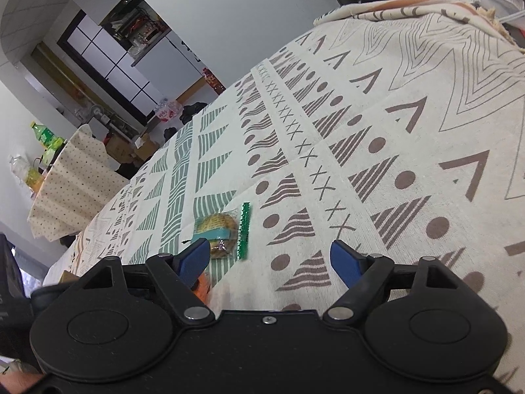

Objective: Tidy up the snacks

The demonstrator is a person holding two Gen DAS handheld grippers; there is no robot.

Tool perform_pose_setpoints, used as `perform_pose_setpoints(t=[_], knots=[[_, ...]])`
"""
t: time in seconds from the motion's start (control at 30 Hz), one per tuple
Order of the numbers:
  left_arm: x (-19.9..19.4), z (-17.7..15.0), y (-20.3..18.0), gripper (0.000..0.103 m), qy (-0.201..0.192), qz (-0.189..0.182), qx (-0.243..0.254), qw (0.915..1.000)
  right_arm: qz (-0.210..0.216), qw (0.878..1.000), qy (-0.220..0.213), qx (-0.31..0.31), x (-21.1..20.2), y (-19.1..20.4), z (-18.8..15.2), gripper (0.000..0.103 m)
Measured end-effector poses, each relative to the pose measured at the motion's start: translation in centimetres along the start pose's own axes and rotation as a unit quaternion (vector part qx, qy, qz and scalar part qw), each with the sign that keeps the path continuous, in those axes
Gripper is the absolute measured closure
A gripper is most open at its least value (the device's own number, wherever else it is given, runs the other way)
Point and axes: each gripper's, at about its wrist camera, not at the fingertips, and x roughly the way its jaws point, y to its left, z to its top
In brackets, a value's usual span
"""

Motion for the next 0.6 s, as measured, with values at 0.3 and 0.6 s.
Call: perform_pose_setpoints(t=[0.3, 0.6], knots=[[0.0, 0.1, 0.8, 0.082, -0.011, 0.017, 0.000, 0.9998, 0.017, 1.000, 0.011, -0.012, 2.2, 0.7, 0.0, 0.023], [-1.1, 1.0, 2.9, 0.086, -0.032, 0.040, -0.032, 0.9982, 0.029, 0.998, 0.022, -0.044, 4.2, 2.8, -0.6, 0.023]])
